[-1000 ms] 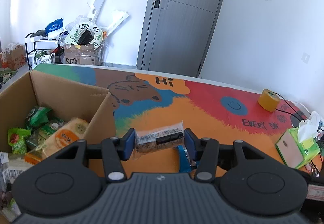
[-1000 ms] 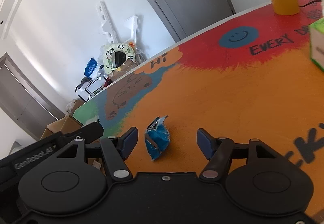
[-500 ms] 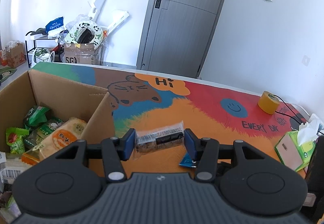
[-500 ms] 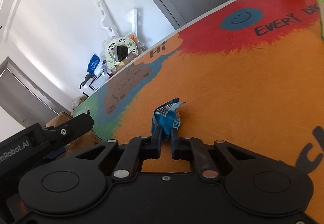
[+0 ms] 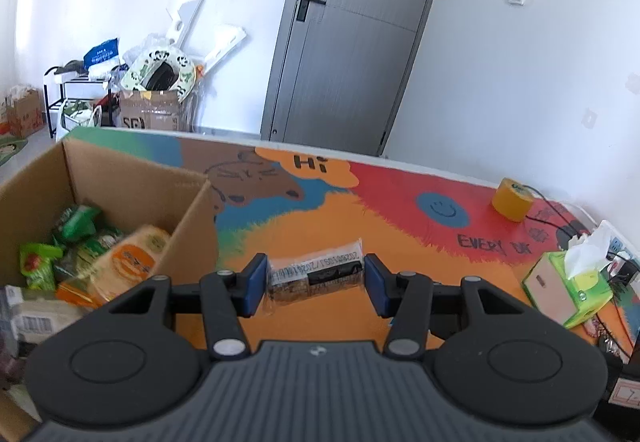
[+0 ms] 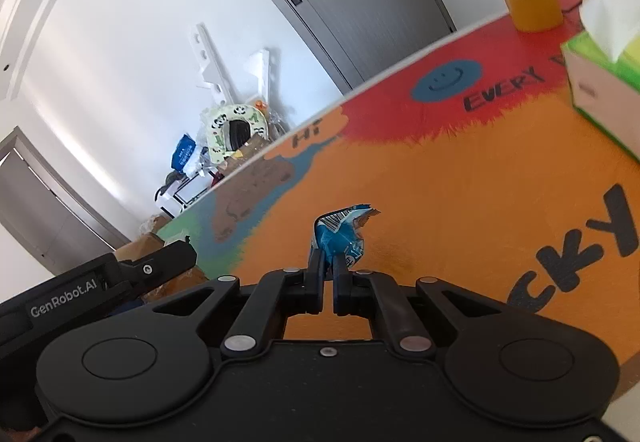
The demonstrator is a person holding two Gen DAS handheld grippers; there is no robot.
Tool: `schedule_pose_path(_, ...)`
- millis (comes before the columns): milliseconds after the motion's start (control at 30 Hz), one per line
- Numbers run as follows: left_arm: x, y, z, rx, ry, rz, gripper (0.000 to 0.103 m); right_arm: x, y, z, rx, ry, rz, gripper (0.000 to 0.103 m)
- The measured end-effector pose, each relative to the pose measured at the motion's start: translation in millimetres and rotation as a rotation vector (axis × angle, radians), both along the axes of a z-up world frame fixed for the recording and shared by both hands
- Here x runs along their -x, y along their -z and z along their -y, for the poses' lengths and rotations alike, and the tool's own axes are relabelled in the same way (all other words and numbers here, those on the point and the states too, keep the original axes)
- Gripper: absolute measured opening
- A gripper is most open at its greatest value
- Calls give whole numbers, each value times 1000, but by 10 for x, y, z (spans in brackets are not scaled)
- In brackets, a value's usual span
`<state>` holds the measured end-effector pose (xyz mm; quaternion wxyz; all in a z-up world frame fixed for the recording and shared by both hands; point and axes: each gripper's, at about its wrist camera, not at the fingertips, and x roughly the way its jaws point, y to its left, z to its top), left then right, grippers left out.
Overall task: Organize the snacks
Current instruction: 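Carry both packs over the box and open both grippers to release them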
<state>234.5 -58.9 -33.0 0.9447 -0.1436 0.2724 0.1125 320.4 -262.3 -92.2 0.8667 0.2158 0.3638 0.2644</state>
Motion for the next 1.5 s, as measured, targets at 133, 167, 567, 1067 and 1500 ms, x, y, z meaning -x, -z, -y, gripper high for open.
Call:
schedule_pose_path(133,96,-105,-43,-3,-11,23,51,93,-141,-5,-7,-5,35,5)
schedule_pose_path(167,118,-129,-57,-3,-15,27,51,118,-179,-9,-9,-7,44,5)
schedule_pose_path(567,506,-427,-384,-16,-76,76,51,338,-561,-239,-35,-65,139,5)
schedule_pose_path(1067,880,-524,-1024,9,-170,84,51,539,-778,-827,-31,-167,199,5)
schedule_pose_path(1500,973,-354,-1478,149,-147,21,76,675,-870,-1325,12,-239,215,5)
